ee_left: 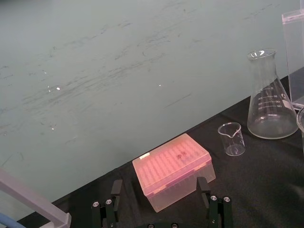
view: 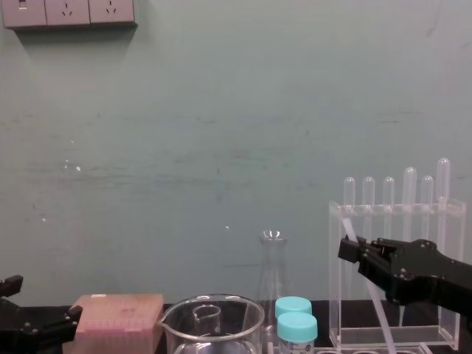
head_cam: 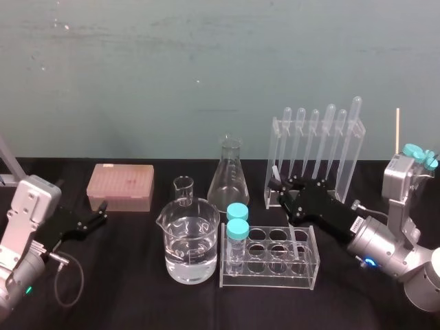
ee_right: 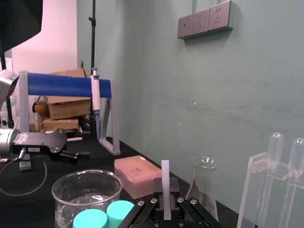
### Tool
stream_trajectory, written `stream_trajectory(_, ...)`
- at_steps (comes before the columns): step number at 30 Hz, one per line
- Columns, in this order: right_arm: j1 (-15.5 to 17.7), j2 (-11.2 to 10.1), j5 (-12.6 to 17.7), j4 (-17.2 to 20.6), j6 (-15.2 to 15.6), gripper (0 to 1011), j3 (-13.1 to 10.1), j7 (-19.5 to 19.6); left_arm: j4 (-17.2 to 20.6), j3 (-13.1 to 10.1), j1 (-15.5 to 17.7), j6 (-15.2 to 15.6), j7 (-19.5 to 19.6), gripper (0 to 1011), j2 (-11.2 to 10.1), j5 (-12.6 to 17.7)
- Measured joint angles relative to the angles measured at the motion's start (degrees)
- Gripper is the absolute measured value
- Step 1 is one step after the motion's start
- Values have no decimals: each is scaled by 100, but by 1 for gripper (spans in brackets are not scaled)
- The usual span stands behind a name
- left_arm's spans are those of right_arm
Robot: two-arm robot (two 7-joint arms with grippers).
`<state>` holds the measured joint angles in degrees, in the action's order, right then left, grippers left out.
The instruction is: Pick up the stirring rod with one hand, then place it down.
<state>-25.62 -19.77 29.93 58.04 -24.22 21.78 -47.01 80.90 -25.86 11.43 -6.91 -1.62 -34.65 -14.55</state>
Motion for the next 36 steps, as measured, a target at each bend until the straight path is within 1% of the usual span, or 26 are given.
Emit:
stream_trajectory(16,2,-3,-6,3,8,79,-2,8,0,0,0,0,0,1000,0,0)
stream_trajectory(17,2,-2,-5,4,8,121,-3,8,0,0,0,0,0,1000,0,0)
stream_trajectory(19,3,-2,-3,5,7,133,-4,8,0,0,0,0,0,1000,0,0)
stream_trajectory(21,3,-2,-1,6,6,231,-5,8,0,0,0,0,0,1000,0,0)
stream_trajectory(23,3,-2,0,6,6,269,-7,8,0,0,0,0,0,1000,0,0)
stream_trajectory(25,3,-2,2,6,5,355,-8,8,0,0,0,0,0,1000,0,0)
stream_trajectory(27,3,-3,3,6,5,394,-10,7,0,0,0,0,0,1000,0,0)
stream_trajectory(28,3,-2,4,6,5,452,-10,7,0,0,0,0,0,1000,0,0)
stream_trajectory(29,3,-2,4,6,5,469,-10,7,0,0,0,0,0,1000,0,0)
stream_trajectory(30,3,-3,6,6,5,514,-11,7,0,0,0,0,0,1000,0,0)
stream_trajectory(31,3,-2,6,6,5,514,-10,7,0,0,0,0,0,1000,0,0)
stream_trajectory(32,3,-2,7,6,5,577,-11,7,0,0,0,0,0,1000,0,0)
stream_trajectory(35,3,-3,7,7,5,635,-11,7,0,0,0,0,0,1000,0,0)
stream_trajectory(36,3,-2,8,7,5,697,-11,7,0,0,0,0,0,1000,0,0)
